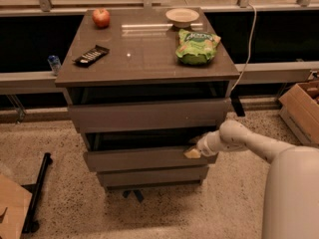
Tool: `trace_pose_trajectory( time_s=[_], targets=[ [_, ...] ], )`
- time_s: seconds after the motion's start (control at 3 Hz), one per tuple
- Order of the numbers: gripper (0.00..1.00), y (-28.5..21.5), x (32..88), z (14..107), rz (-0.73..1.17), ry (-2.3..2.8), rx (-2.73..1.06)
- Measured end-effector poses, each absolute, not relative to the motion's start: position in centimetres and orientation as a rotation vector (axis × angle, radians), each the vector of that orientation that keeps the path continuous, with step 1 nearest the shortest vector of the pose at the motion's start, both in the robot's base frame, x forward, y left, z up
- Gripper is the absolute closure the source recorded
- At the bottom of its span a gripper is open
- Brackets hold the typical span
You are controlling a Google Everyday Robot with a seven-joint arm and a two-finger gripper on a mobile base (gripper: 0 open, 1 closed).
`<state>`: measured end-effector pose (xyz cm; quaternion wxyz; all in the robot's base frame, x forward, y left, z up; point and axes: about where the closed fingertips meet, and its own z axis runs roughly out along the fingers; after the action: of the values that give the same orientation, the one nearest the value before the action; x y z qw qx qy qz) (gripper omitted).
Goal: Open middle drawer
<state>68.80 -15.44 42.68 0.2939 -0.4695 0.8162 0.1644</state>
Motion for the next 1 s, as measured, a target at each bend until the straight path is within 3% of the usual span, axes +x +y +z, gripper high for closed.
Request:
trace_pose_trajectory(
  time_s=[0.33, 0.67, 1.0],
  targets=[
    [0.16, -15.4, 68.8, 42.8, 0.438, 2.173, -1.250],
    [0.00, -15.4, 68.8, 42.8, 0.438, 2.173, -1.250],
    [0.00, -15.1, 63.9, 42.5, 0.530, 2.223, -1.314]
  ],
)
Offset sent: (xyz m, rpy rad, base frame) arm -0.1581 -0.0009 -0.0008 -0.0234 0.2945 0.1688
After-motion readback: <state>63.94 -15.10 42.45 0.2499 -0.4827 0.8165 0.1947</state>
